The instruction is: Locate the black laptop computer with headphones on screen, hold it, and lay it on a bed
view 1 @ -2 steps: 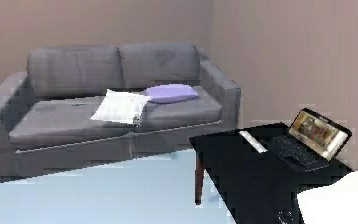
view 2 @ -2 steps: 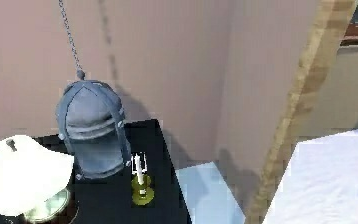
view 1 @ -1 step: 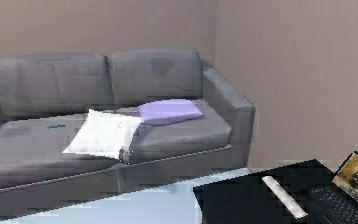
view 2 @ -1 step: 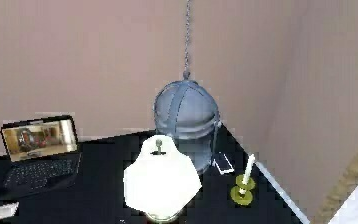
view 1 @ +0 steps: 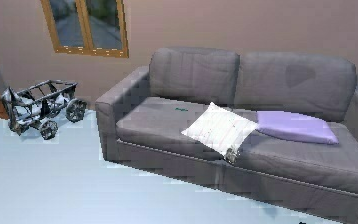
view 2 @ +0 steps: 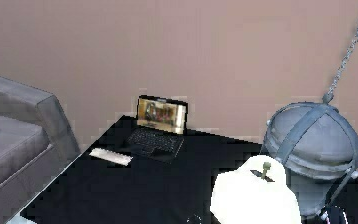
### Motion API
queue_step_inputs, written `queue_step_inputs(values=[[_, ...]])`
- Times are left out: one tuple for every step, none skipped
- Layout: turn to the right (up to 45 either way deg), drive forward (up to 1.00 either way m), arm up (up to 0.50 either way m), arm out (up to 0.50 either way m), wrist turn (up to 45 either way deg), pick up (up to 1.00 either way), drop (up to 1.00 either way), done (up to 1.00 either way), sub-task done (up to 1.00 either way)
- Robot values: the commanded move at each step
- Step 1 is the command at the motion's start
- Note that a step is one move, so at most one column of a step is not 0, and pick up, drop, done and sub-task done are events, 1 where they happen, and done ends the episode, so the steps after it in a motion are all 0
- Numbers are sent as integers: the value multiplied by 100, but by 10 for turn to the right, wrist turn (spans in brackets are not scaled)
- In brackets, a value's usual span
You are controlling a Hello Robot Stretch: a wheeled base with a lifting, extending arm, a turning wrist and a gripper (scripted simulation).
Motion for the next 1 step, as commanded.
queue_step_inputs(values=[[0, 0, 50, 0, 0, 0, 0, 0, 0]])
